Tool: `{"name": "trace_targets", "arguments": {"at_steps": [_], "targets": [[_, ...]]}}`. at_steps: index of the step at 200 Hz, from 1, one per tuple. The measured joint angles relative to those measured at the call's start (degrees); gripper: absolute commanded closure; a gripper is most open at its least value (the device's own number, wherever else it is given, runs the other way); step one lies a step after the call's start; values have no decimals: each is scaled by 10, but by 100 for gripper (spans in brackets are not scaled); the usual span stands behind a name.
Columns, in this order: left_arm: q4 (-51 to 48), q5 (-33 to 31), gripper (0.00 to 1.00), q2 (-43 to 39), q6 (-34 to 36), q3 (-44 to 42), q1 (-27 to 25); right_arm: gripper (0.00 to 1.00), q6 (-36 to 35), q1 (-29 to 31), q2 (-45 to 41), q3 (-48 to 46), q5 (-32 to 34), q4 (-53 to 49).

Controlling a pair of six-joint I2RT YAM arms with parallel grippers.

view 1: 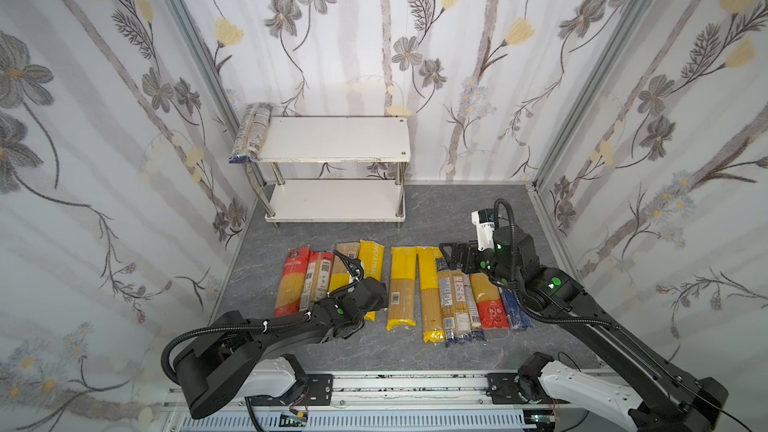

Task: Place and organize the pasta boxes and bags onto the shelf
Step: 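Lower the left gripper onto the yellow PASTATIME pack while the right gripper descends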

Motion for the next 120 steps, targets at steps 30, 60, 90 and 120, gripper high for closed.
{"name": "trace_targets", "arguments": {"at_steps": [30,60,90,120], "targets": [[2,2,0,43,-2,12,0,0,0,0,-2,-9,0,12],[9,-11,0,111,4,40,0,0,2,0,-19,-30,2,11],[31,-45,0,158,15,57,-5,0,4,-1,-40,-49,6,11],[46,-73,2,177,17,61,-18,0,4,-1,-44,-62,9,13]]}}
